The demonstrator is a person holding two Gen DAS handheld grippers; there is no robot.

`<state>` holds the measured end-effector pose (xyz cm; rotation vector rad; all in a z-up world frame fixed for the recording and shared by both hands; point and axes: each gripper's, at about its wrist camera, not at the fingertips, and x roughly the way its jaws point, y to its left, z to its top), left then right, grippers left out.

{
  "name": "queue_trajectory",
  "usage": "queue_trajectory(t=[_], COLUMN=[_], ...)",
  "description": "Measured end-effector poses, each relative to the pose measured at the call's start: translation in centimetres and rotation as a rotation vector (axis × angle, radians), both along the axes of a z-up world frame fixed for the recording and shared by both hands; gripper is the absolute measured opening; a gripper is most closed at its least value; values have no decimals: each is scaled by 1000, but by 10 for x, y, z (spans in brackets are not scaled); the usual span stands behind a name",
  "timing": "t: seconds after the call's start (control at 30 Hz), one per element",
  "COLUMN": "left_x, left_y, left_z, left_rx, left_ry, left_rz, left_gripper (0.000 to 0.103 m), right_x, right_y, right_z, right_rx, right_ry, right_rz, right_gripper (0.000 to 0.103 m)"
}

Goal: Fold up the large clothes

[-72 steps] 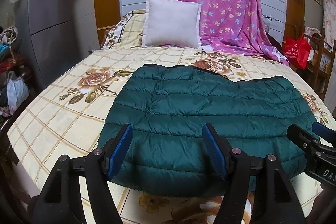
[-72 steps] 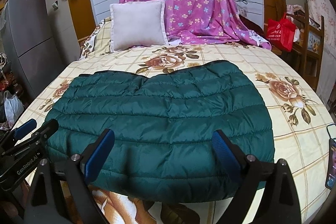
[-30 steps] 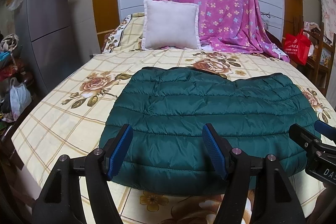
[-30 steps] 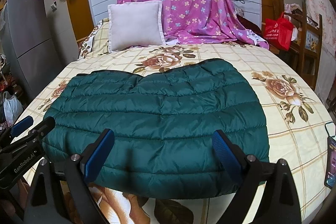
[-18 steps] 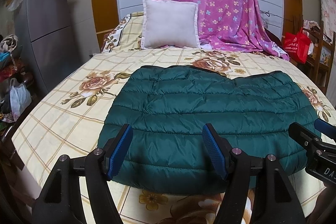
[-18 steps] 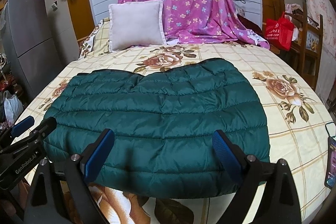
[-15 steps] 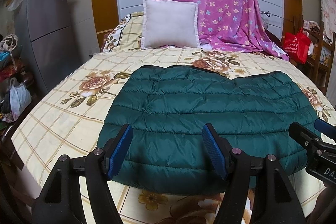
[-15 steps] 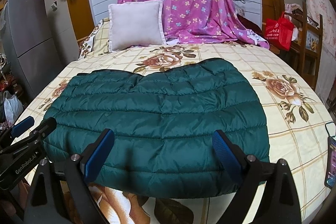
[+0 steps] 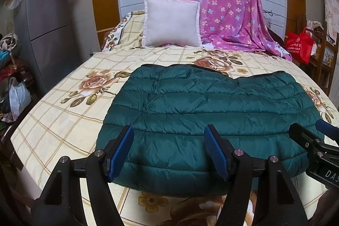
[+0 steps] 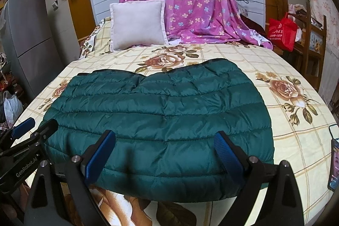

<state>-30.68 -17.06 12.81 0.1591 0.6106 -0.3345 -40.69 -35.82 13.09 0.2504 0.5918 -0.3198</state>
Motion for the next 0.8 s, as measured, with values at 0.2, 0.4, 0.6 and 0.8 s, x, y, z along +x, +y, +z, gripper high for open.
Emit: queue_trajectory(t=[0.2, 0.4, 0.6, 0.8], left_x=[1, 2, 4, 3], left_y=[0, -1, -5, -7], left_z=[0, -2, -5, -7], left_rx=[1, 2, 6, 14], left_ry=[1, 6, 19, -5], left_rz=[0, 1, -7, -24], left_gripper=[50, 50, 50, 50], right_x=[2, 4, 7, 8], right_y=[0, 1, 0, -2], right_z=[0, -1, -2, -4], right_rx=[2, 1, 5, 16], right_ry=[1, 3, 8, 13], right_rz=[1, 2, 0, 2], right_gripper=[96, 96, 96, 96])
